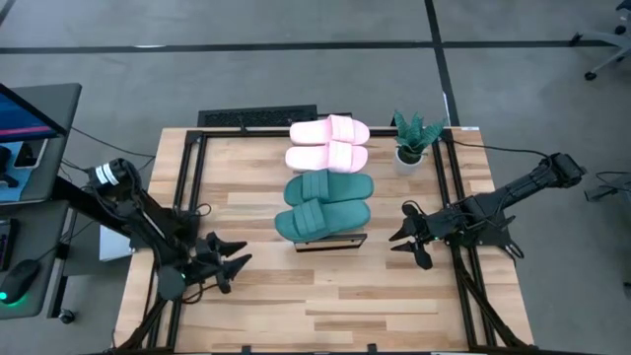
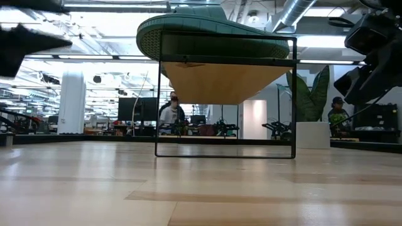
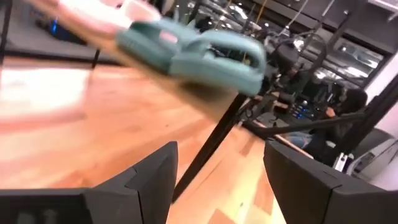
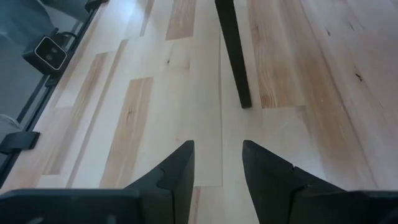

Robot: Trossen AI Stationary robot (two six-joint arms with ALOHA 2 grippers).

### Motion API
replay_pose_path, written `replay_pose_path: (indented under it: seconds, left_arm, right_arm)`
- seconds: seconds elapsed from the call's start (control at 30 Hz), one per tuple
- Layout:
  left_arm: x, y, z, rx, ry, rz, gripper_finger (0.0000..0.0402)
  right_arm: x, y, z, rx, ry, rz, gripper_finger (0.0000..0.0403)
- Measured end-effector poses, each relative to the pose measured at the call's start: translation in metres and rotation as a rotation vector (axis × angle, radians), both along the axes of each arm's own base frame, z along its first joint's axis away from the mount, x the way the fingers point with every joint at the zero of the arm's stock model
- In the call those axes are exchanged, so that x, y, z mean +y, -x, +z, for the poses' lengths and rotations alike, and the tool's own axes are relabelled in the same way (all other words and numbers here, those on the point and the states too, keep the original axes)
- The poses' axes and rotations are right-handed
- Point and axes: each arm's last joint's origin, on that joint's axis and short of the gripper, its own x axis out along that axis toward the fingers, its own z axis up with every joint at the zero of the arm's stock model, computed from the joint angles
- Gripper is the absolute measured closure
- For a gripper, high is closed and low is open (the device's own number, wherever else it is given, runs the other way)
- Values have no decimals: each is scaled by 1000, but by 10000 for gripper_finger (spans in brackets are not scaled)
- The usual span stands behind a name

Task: Pick and place slides into the shelf
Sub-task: Adjust the slides on the shelf

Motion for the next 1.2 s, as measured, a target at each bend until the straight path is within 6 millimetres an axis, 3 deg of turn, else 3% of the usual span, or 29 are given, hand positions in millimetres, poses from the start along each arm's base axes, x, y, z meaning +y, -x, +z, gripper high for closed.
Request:
replay_pose_path:
  seconds: [0.13, 0.37, 0.67, 0.87, 1.2]
  left_arm:
    - [2, 1, -22, -23, 91, 12, 175]
    - [1, 0, -42, -20, 73, 33, 175]
    - [-2, -1, -89, -63, 190, 45, 175]
    - [-14, -7, -98, -86, 102, 85, 175]
    - [-19, -9, -97, -82, 112, 78, 175]
  right_arm:
    - [0, 0, 0, 6, -22, -17, 274]
    - [0, 0, 0, 7, -26, -20, 274]
    - [0, 0, 0, 11, -40, -30, 274]
    - [1, -1, 2, -17, -39, -20, 274]
    - [2, -3, 6, -57, -67, -22, 274]
